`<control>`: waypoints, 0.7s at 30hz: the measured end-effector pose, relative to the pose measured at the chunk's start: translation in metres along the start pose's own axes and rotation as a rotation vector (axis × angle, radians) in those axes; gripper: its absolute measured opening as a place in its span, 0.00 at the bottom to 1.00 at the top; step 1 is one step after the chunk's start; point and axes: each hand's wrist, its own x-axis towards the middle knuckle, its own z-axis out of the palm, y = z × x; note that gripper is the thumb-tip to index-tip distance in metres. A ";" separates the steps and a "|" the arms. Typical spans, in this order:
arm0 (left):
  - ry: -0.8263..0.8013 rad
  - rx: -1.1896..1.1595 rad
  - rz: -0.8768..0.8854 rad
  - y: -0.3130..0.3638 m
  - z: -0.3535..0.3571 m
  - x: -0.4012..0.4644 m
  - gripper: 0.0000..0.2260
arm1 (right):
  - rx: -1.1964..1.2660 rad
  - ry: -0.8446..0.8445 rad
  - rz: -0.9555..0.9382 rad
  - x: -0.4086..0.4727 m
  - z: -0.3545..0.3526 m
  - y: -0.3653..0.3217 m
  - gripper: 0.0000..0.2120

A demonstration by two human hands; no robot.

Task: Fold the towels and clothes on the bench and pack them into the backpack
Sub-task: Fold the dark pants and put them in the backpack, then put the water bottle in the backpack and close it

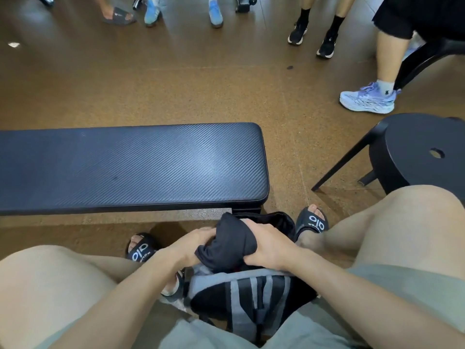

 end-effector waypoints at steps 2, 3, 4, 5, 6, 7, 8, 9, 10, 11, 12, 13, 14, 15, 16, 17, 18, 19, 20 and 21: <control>-0.067 0.170 0.008 0.001 -0.009 0.008 0.11 | -0.072 -0.066 0.024 0.002 0.003 0.002 0.32; -0.053 0.218 -0.019 -0.002 -0.015 0.011 0.17 | -0.129 -0.096 0.033 0.003 0.005 0.003 0.29; -0.014 0.247 -0.027 -0.002 -0.021 0.010 0.21 | -0.205 -0.132 0.040 0.005 0.008 0.004 0.27; 0.031 0.232 -0.049 0.001 -0.028 0.006 0.21 | -0.289 -0.177 0.052 0.007 0.010 0.005 0.26; 0.108 0.214 -0.054 0.000 -0.033 0.005 0.18 | -0.368 -0.228 0.074 0.010 0.012 0.005 0.26; 0.176 0.189 -0.054 0.001 -0.037 0.004 0.16 | -0.436 -0.270 0.097 0.013 0.014 0.005 0.25; 0.205 0.189 -0.061 0.001 -0.039 0.004 0.15 | -0.486 -0.294 0.122 0.018 0.017 0.004 0.25; 0.199 0.208 -0.054 0.002 -0.039 0.002 0.15 | -0.523 -0.293 0.144 0.023 0.021 0.002 0.25; 0.194 0.213 -0.046 0.002 -0.039 0.002 0.15 | -0.547 -0.282 0.174 0.029 0.028 0.002 0.26; 0.168 0.229 -0.041 0.003 -0.038 0.001 0.15 | -0.559 -0.275 0.208 0.036 0.035 0.001 0.28; 0.149 0.256 -0.034 0.004 -0.037 0.000 0.16 | -0.566 -0.288 0.243 0.042 0.043 0.002 0.29; 0.126 0.280 -0.040 0.005 -0.036 -0.002 0.16 | -0.587 -0.324 0.270 0.048 0.048 0.001 0.30; 0.110 0.298 -0.047 0.003 -0.036 -0.003 0.17 | -0.625 -0.379 0.291 0.054 0.052 0.001 0.30; 0.095 0.313 -0.060 0.002 -0.036 -0.004 0.17 | -0.666 -0.440 0.300 0.059 0.054 0.000 0.28; 0.079 0.322 -0.073 0.000 -0.036 -0.006 0.18 | -0.698 -0.501 0.300 0.063 0.056 -0.001 0.27; 0.068 0.316 -0.094 -0.001 -0.037 -0.008 0.19 | -0.717 -0.554 0.293 0.066 0.057 -0.004 0.25; 0.066 0.298 -0.113 -0.002 -0.039 -0.009 0.20 | -0.729 -0.594 0.286 0.070 0.057 -0.007 0.24; 0.059 0.280 -0.132 0.000 -0.042 -0.012 0.20 | -0.744 -0.631 0.277 0.072 0.056 -0.012 0.24; 0.059 0.265 -0.143 0.002 -0.046 -0.014 0.20 | -0.760 -0.665 0.263 0.075 0.052 -0.019 0.22; 0.054 0.249 -0.157 0.004 -0.053 -0.017 0.21 | -0.779 -0.689 0.245 0.078 0.046 -0.030 0.21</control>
